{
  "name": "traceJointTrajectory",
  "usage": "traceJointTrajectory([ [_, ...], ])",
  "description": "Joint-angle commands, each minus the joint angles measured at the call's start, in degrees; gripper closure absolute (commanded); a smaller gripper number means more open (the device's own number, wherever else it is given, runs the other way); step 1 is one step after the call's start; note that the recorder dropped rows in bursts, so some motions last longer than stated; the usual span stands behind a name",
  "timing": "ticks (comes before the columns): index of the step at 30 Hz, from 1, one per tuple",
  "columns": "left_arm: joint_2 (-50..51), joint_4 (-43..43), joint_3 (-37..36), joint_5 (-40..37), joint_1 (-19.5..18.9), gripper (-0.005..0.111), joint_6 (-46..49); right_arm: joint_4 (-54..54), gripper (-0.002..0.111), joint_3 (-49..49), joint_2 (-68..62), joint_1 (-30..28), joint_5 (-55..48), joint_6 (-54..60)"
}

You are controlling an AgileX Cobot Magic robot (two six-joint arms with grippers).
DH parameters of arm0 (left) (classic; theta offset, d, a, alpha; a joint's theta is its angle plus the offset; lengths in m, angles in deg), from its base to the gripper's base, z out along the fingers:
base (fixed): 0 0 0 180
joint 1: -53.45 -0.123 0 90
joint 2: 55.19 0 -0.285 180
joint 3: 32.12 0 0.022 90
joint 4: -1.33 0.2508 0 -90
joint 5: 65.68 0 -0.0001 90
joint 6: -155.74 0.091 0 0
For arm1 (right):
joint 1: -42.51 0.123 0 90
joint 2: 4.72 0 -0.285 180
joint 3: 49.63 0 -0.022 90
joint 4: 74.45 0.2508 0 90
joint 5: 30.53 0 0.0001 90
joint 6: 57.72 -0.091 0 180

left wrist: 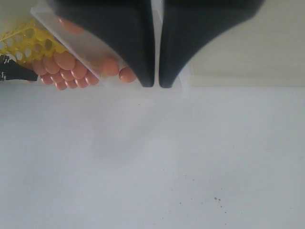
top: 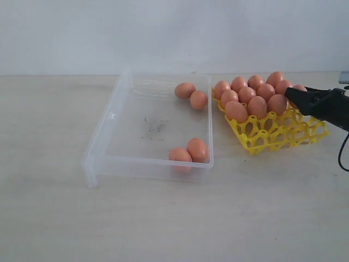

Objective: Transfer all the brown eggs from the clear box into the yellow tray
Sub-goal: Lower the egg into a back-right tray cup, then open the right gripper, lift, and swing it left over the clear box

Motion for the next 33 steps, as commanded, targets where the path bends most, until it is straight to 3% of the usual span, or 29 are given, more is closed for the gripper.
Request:
traceJointTrajectory([
  [1, -0.2, 0.2, -0.2, 0.8, -0.2, 0.103, 0.2, -0.8, 0.084, -0.1, -0.2, -0.1, -0.3, 2.4],
  [5, -0.2, 0.2, -0.2, 0.8, -0.2, 0.103, 0.2, -1.7, 0.046, -0.1, -0.2, -0.1, -0.3, 3.8],
  [7, -0.2, 0.2, -0.2, 0.8, -0.2, 0.103, 0.2, -1.7, 0.040, -0.1, -0.2, -0.1, -0.3, 3.8],
  [11, -0.2, 0.2, -0.2, 0.8, -0.2, 0.103, 0.2, -3.6, 0.041, -0.1, 3.6, -0.3, -0.3, 1.9],
  [17, -0.2, 0.2, -0.2, 0.8, -0.2, 0.103, 0.2, -12.4, 0.041, 0.0, 19.6, -0.9, -0.3, -1.6],
  [20, -0.2, 0.2, -0.2, 0.8, -0.2, 0.103, 0.2, -21.2, 0.052, 0.0, 23.8, 3.6, -0.3, -2.5],
  [23, -0.2, 0.2, -0.2, 0.8, -0.2, 0.103, 0.2, -24.7, 0.073, 0.0, 26.3, 10.9, -0.5, -2.6],
  [25, -0.2, 0.2, -0.2, 0.8, -0.2, 0.103, 0.2, -23.1, 0.082, -0.5, 27.4, 17.2, -12.4, -4.5],
  [28, -0.2, 0.2, -0.2, 0.8, -0.2, 0.103, 0.2, -22.4, 0.082, -4.3, 27.7, 28.0, -41.4, -12.0],
  [30, -0.2, 0.2, -0.2, 0.8, -0.2, 0.103, 0.2, -27.8, 0.083, -7.2, 27.1, 34.6, -58.2, -13.6],
  [33, -0.2, 0.2, -0.2, 0.8, -0.2, 0.103, 0.2, -37.5, 0.092, -9.5, 26.0, 40.8, -62.6, -11.9],
])
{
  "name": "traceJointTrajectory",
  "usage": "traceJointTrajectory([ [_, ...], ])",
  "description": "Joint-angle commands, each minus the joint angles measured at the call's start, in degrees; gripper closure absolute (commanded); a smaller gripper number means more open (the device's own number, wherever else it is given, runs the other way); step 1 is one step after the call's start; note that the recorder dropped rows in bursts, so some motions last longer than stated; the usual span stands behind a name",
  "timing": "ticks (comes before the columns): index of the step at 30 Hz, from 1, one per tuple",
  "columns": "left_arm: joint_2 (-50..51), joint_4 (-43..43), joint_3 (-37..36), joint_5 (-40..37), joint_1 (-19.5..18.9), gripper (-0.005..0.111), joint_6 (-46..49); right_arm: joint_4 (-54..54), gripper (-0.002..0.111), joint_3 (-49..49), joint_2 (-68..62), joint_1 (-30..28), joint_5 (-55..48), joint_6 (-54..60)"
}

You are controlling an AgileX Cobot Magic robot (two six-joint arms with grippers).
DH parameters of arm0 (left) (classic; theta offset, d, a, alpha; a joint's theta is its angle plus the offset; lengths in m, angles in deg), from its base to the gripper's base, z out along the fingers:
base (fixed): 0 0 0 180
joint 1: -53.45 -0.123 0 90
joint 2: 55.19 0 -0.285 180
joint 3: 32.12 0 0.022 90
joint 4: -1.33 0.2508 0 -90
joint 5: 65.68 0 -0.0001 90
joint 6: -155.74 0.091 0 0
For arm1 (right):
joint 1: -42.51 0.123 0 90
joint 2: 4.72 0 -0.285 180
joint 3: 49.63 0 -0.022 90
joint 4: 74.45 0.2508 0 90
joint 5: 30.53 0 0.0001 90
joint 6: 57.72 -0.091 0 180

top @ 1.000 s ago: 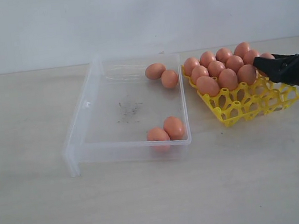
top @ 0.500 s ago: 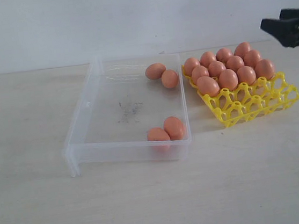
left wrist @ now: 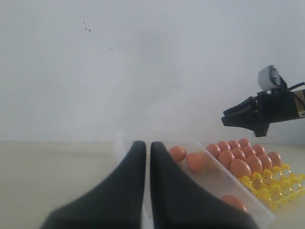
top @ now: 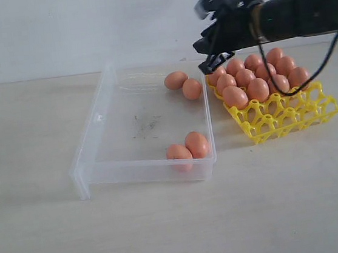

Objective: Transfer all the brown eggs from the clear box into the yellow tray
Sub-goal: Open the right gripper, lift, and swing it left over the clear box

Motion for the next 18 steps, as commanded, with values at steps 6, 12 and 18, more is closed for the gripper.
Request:
traceJointTrajectory([
  [6, -0.2, 0.2, -0.2, 0.8, -0.2, 0.103, 0.2, -9.5, 0.108, -7.2, -2.3, 8.8, -1.4, 4.9],
  [12, -0.2, 0.2, -0.2, 1.3, -0.2, 0.103, 0.2, 43.4, 0.108, -4.1, -2.6, 6.2, 18.9, 37.4],
  [18, -0.2, 0.2, -0.2, 1.1, -0.2, 0.103, 0.2, 83.6, 0.108, -2.0, -5.7, 10.8, 25.6, 72.1],
])
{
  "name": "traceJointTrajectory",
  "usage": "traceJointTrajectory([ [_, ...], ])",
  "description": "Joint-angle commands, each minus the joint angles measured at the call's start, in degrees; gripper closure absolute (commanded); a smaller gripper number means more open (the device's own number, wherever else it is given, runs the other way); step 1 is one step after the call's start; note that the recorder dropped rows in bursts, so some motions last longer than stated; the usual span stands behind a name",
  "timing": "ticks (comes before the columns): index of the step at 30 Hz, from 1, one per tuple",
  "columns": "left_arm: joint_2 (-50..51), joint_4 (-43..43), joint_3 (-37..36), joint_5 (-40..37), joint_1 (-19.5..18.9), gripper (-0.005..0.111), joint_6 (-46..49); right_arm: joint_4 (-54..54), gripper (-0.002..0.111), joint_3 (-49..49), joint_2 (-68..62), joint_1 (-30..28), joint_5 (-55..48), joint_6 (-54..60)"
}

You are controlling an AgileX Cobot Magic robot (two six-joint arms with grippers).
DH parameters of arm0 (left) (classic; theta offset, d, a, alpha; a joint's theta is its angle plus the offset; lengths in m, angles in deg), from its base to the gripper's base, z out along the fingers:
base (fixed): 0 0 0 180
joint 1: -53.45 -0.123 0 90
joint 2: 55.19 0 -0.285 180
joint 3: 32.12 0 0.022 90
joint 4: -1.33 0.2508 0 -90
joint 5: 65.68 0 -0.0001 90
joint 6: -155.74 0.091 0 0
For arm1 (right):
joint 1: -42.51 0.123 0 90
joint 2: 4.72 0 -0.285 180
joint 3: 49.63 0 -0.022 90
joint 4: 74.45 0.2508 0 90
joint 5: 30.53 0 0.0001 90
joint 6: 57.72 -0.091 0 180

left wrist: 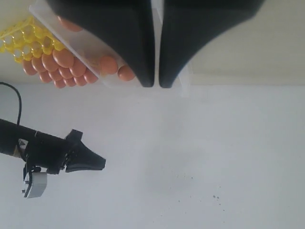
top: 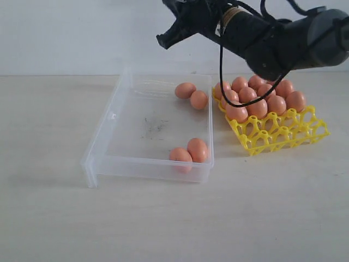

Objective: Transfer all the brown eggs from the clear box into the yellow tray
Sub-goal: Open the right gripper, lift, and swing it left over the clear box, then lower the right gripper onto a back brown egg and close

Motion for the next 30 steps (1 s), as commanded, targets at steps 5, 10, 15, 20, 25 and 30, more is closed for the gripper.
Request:
traceJointTrajectory([
  [5, -0.2, 0.2, -0.2, 0.7, -0.2, 0.103, 0.2, 18.2, 0.108, -12.5, -3.6, 1.2, -40.9, 9.7],
  [10, -0.2, 0.2, -0.2, 0.7, -0.2, 0.103, 0.2, 26.3, 0.108, -31.7, -8.4, 1.2, -80.3, 28.3],
  [15, -0.2, 0.2, -0.2, 0.7, -0.2, 0.103, 0.2, 33.7, 0.108, -42.7, -15.1, 0.7, -88.6, 24.5],
  [20, -0.2, 0.2, -0.2, 0.7, -0.2, 0.103, 0.2, 33.6, 0.108, -45.9, -20.0, 0.1, -81.1, 18.4],
  [25, -0.2, 0.2, -0.2, 0.7, -0.2, 0.103, 0.2, 31.7, 0.106, -46.3, -21.7, -0.1, -84.8, 9.6],
  [30, -0.2, 0.2, -0.2, 0.7, -0.2, 0.103, 0.2, 28.7, 0.067, -48.2, -24.1, -1.4, -97.6, 4.8],
])
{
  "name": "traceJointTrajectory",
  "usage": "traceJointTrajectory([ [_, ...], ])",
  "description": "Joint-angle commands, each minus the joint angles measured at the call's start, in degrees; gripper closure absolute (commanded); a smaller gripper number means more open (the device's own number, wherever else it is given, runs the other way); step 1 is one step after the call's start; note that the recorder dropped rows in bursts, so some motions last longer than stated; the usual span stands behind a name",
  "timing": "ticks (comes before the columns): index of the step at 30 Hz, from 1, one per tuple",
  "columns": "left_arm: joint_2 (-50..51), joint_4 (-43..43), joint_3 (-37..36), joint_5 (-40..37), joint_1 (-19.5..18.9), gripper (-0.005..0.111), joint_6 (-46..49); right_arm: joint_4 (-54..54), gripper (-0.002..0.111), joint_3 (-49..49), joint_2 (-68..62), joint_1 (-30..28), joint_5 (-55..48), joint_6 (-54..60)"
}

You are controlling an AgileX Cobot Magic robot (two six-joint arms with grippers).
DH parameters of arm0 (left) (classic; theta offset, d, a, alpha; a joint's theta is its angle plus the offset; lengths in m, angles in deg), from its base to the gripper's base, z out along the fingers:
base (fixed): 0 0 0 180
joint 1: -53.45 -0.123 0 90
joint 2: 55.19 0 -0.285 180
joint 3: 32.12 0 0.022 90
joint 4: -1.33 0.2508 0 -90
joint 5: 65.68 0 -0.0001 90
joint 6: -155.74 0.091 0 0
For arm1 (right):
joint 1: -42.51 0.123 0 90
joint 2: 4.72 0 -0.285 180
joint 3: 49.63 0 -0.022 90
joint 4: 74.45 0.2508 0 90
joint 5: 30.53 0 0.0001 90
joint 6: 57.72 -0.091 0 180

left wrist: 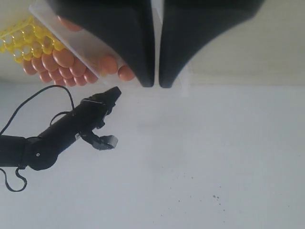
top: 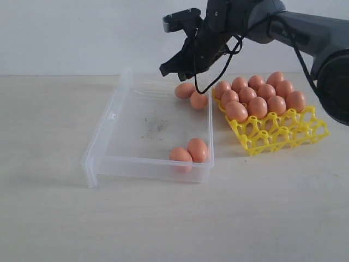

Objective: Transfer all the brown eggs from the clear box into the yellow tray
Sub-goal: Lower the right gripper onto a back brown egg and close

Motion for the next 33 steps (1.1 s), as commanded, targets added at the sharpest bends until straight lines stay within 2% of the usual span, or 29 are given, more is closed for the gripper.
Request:
traceJointTrajectory([
  [1, -0.2, 0.2, -0.2, 0.7, -0.2, 0.103, 0.2, -1.7, 0.056, -1.1, -1.3, -1.6, -8.5, -4.2],
  [2, -0.2, 0.2, -0.2, 0.7, -0.2, 0.103, 0.2, -1.8, 0.048, -1.1, -1.3, -1.6, -8.8, -5.8],
  [3, -0.2, 0.2, -0.2, 0.7, -0.2, 0.103, 0.2, -2.3, 0.046, -1.2, -1.3, -1.6, -8.9, -6.7],
  [9, -0.2, 0.2, -0.2, 0.7, -0.2, 0.103, 0.2, -2.9, 0.066, -1.6, -1.3, -1.6, -5.4, -9.1],
  [15, -0.2, 0.2, -0.2, 0.7, -0.2, 0.103, 0.2, -2.8, 0.059, -1.6, -2.8, -1.6, -4.3, -10.5],
  [22, -0.2, 0.2, -0.2, 0.7, -0.2, 0.103, 0.2, -3.1, 0.060, -1.6, -5.5, -1.6, -4.0, -12.2],
  [33, -0.2, 0.2, -0.2, 0.7, -0.2, 0.103, 0.2, -4.3, 0.060, -1.6, -6.9, -1.7, 2.7, -17.8],
])
